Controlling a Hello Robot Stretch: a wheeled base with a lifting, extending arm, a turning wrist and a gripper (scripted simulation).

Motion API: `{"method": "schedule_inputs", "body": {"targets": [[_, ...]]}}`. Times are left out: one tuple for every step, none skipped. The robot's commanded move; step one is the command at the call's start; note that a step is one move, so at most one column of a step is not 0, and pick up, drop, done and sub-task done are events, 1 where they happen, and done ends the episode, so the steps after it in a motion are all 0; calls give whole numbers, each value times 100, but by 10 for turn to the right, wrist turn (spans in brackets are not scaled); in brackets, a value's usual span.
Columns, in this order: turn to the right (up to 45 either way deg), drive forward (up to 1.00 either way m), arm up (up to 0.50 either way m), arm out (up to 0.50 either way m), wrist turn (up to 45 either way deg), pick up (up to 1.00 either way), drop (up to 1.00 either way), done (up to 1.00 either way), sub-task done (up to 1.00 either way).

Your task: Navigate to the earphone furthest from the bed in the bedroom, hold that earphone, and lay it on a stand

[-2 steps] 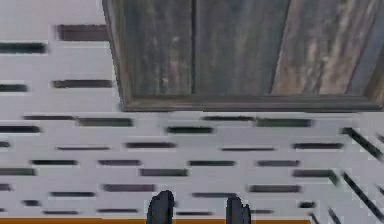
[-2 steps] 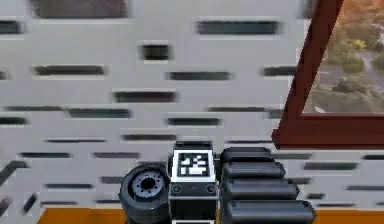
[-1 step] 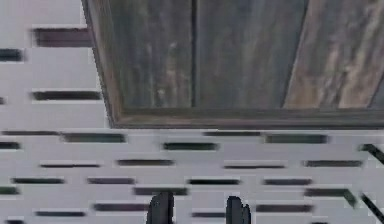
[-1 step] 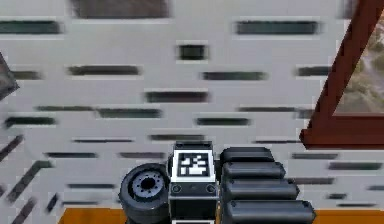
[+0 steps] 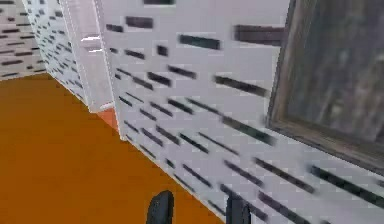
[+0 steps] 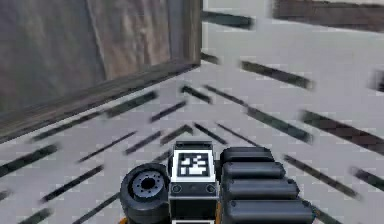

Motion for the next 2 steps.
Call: {"method": "schedule_inputs", "body": {"targets": [[-360,0,0,0,0,0,0,0,0],[0,100,0,0,0,0,0,0,0]]}}
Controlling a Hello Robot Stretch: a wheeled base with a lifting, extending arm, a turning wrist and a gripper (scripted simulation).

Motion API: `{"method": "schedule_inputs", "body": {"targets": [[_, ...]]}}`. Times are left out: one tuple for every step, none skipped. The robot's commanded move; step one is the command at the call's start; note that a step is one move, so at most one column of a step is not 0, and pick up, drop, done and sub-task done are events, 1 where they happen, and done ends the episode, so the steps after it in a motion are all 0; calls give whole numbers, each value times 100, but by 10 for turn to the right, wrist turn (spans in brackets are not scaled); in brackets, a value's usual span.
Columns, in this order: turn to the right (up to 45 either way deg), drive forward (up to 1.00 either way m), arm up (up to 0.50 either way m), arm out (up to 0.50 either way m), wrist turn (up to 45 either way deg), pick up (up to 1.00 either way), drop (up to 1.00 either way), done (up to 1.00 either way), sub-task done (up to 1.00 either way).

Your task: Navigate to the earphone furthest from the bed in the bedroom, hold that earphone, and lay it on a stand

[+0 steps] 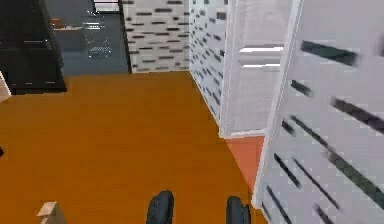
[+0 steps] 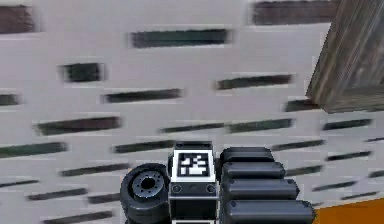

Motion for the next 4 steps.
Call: {"method": "schedule_inputs", "body": {"targets": [[0,100,0,0,0,0,0,0,0],[-150,0,0,0,0,0,0,0,0],[0,10,0,0,0,0,0,0,0],[-390,0,0,0,0,0,0,0,0]]}}
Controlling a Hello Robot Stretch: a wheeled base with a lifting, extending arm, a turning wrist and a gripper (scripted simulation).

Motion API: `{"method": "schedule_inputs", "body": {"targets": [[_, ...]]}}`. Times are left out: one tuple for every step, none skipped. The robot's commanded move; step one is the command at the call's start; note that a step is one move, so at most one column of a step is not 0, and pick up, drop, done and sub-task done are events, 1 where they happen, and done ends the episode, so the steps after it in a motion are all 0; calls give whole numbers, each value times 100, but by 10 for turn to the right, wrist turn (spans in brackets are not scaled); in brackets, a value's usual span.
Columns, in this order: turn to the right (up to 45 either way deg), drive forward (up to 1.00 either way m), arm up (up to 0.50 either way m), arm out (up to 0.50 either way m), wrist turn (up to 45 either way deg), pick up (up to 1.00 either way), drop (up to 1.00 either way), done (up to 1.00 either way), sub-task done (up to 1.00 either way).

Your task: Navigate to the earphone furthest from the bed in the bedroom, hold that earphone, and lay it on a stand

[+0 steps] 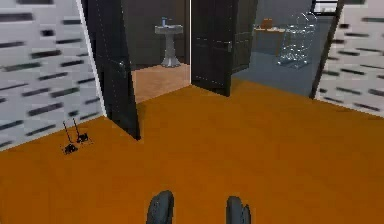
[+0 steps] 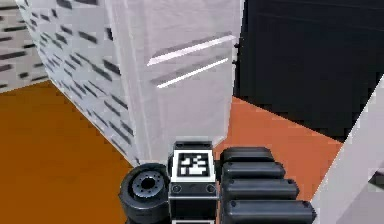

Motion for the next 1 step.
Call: {"method": "schedule_inputs", "body": {"targets": [[0,100,0,0,0,0,0,0,0]]}}
